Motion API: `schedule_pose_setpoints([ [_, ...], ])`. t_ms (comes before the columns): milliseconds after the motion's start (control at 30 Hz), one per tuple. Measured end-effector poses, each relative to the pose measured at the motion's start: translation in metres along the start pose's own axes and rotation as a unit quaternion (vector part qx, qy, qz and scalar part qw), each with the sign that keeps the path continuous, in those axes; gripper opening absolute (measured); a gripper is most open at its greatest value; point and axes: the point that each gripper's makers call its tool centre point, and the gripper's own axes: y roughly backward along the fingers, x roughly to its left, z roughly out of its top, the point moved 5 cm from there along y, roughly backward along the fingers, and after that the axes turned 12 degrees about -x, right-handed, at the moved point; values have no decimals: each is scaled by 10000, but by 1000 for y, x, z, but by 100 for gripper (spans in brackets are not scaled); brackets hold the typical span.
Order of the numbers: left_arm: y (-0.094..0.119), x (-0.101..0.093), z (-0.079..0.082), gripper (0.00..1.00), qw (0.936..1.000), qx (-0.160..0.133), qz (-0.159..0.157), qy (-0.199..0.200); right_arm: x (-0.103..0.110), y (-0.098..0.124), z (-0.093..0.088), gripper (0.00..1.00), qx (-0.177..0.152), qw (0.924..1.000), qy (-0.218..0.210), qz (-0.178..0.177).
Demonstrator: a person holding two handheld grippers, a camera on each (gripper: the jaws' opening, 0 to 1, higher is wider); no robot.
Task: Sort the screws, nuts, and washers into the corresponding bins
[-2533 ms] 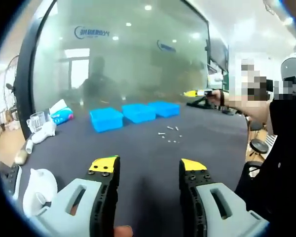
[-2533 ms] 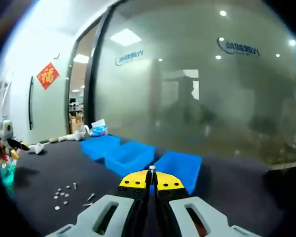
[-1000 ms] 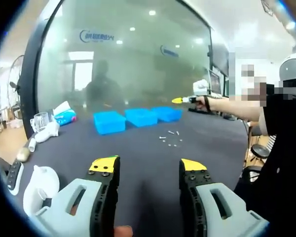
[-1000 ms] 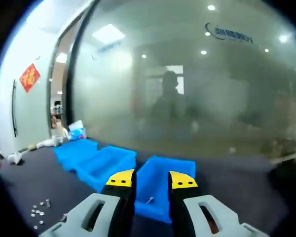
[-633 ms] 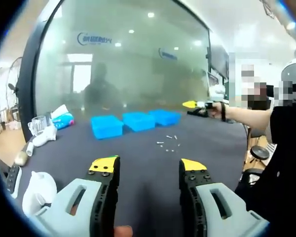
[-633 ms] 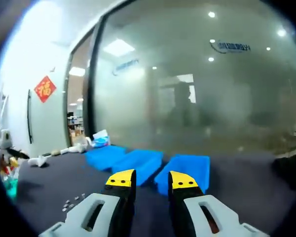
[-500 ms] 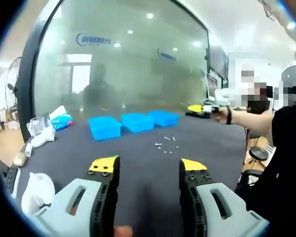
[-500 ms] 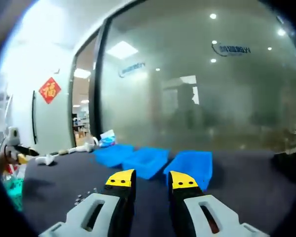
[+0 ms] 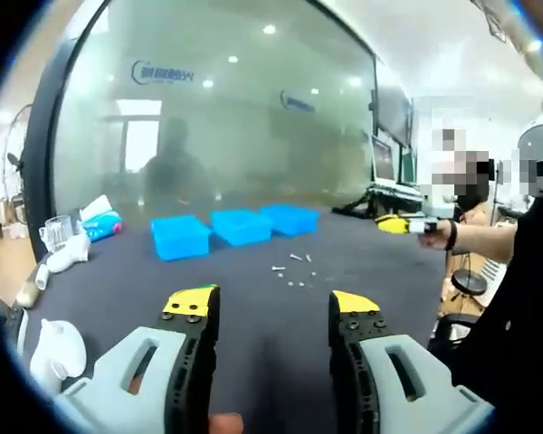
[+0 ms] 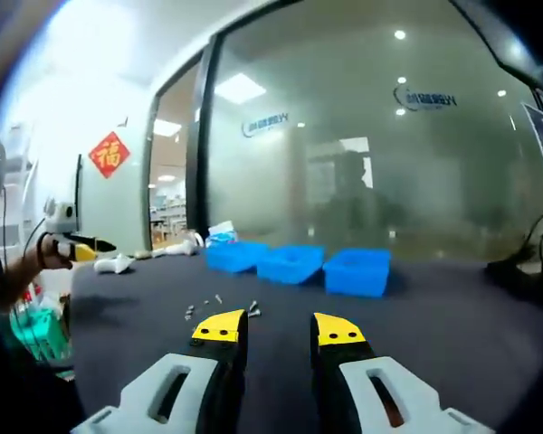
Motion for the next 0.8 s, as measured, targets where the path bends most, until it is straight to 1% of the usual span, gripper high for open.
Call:
schedule_pose_setpoints([
  [100, -1, -4, -1, 47, 10000, -16, -26, 6, -2, 10, 3, 24, -51, 10000, 31, -53],
  [167, -2, -7, -4, 47, 10000, 8, -44, -38, -3, 16, 7, 24, -87, 9998, 159, -96],
  [267, -2, -8, -9, 47, 9999, 106, -32, -117, -1, 19, 11, 24, -43, 9995, 297, -15],
  [333, -1, -8, -10, 47, 9999, 106, -35, -39, 0, 20, 13, 24, -16, 9995, 326, 36],
  [433, -1, -8, -12, 47, 9999, 140, -21, -60, 3, 18, 14, 24, 114, 9991, 349, 217],
  [533, -1, -8, -12, 47, 9999, 128, -29, -33, 10, 14, 13, 24, 266, 9978, 357, 484],
  [567, -1, -8, -12, 47, 9999, 137, -32, -44, 12, 11, 12, 24, 344, 9968, 376, 611],
  [667, 0, -7, -12, 47, 9999, 142, -24, -45, 16, 4, 10, 24, 509, 9942, 487, 810],
  [733, 0, -7, -13, 47, 9999, 144, -10, -43, 19, -2, 11, 24, 563, 9929, 498, 920],
  [800, 1, -6, -14, 47, 9999, 152, 5, -32, 23, -10, 11, 24, 677, 9900, 594, 1082],
])
